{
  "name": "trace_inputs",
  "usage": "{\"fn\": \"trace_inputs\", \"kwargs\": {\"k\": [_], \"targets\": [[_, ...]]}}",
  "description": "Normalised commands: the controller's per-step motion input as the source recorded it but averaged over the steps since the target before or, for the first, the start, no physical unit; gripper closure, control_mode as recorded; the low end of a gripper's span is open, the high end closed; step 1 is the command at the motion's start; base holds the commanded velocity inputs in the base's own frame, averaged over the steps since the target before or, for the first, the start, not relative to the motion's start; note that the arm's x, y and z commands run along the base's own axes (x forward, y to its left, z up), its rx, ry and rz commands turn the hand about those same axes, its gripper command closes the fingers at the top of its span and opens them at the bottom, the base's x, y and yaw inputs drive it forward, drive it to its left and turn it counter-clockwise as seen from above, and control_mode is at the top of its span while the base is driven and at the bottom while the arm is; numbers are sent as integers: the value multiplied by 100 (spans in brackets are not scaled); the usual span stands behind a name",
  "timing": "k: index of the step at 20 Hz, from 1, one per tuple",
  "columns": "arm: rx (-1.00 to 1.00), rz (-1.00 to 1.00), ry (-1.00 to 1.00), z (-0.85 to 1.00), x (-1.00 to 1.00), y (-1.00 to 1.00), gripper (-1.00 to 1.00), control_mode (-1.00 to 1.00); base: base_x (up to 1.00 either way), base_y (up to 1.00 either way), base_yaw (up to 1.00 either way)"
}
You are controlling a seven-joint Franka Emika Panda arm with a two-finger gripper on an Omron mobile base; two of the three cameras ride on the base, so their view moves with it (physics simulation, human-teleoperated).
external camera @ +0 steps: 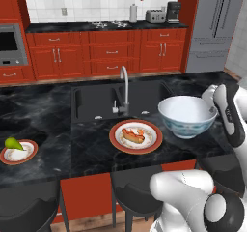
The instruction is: Take the smaller bowl and place it next to the appetizer plate on the dining counter , and place the larger bowl next to the plate with cooked food.
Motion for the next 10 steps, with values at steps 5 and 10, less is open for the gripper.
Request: {"fn": "trace_inputs", "kwargs": {"k": [5, 10], "targets": [[3, 0, 2, -36, 60, -28, 100, -100, 0, 0, 0], [-3, 0, -9, -15, 38, -10, 100, -100, 0, 0, 0]]}}
